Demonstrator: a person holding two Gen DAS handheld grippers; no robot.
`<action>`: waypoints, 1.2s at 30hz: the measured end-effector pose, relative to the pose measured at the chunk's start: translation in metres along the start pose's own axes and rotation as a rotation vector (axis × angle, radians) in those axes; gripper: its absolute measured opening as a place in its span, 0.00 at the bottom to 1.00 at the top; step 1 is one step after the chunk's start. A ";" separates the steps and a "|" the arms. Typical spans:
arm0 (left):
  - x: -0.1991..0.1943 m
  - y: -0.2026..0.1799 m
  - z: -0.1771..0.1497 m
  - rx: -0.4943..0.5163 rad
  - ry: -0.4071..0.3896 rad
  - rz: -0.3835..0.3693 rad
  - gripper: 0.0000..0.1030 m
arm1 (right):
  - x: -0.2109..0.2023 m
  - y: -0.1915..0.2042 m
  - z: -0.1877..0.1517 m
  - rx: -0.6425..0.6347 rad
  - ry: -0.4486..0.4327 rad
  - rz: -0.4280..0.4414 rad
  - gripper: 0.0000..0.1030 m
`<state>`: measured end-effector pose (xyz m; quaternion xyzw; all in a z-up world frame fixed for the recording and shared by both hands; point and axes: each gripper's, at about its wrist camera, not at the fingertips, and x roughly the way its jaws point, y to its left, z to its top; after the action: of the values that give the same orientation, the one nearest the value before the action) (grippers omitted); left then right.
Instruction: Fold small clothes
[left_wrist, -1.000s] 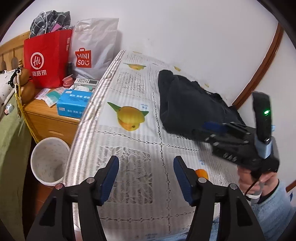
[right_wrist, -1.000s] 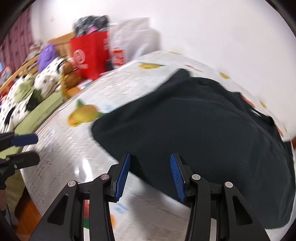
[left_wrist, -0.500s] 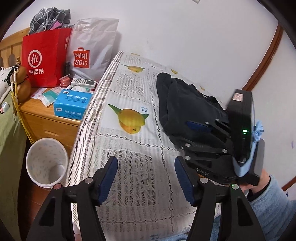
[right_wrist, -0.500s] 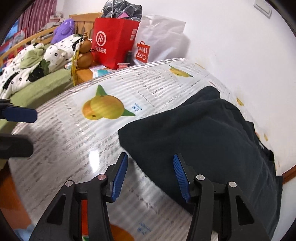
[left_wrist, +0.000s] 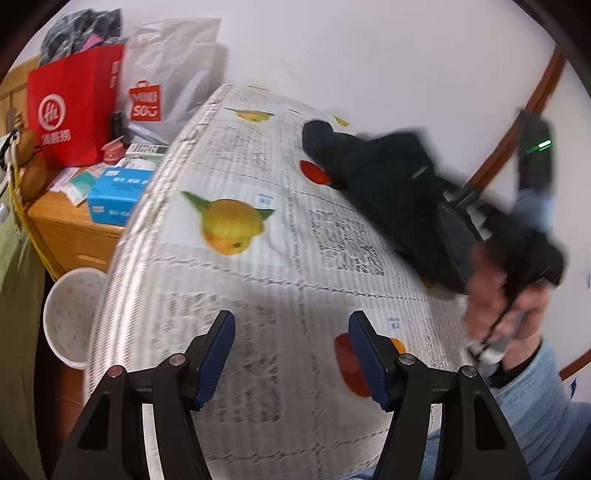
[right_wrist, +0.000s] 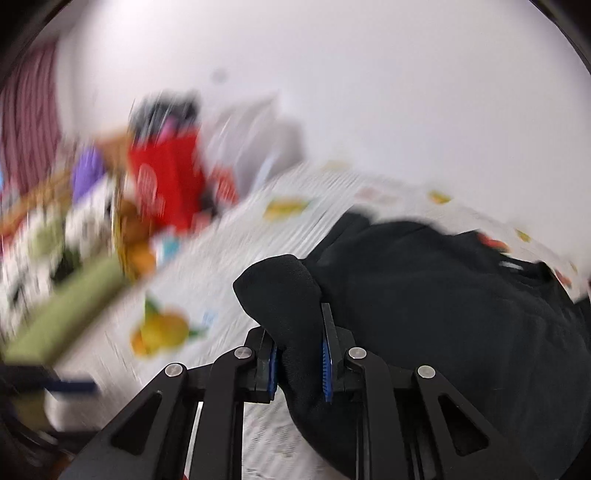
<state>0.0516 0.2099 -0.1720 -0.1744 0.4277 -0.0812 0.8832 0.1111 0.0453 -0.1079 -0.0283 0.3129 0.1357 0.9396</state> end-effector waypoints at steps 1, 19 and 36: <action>0.004 -0.007 0.002 0.014 0.003 0.000 0.60 | -0.016 -0.021 0.006 0.054 -0.044 -0.019 0.17; 0.108 -0.211 0.012 0.383 0.102 -0.226 0.63 | -0.078 -0.233 -0.109 0.571 -0.041 -0.231 0.20; 0.142 -0.229 0.009 0.288 0.022 -0.086 0.22 | -0.050 -0.244 -0.099 0.355 0.057 -0.190 0.14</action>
<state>0.1480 -0.0418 -0.1838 -0.0629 0.4133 -0.1814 0.8901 0.0817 -0.2149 -0.1647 0.1047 0.3545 -0.0118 0.9291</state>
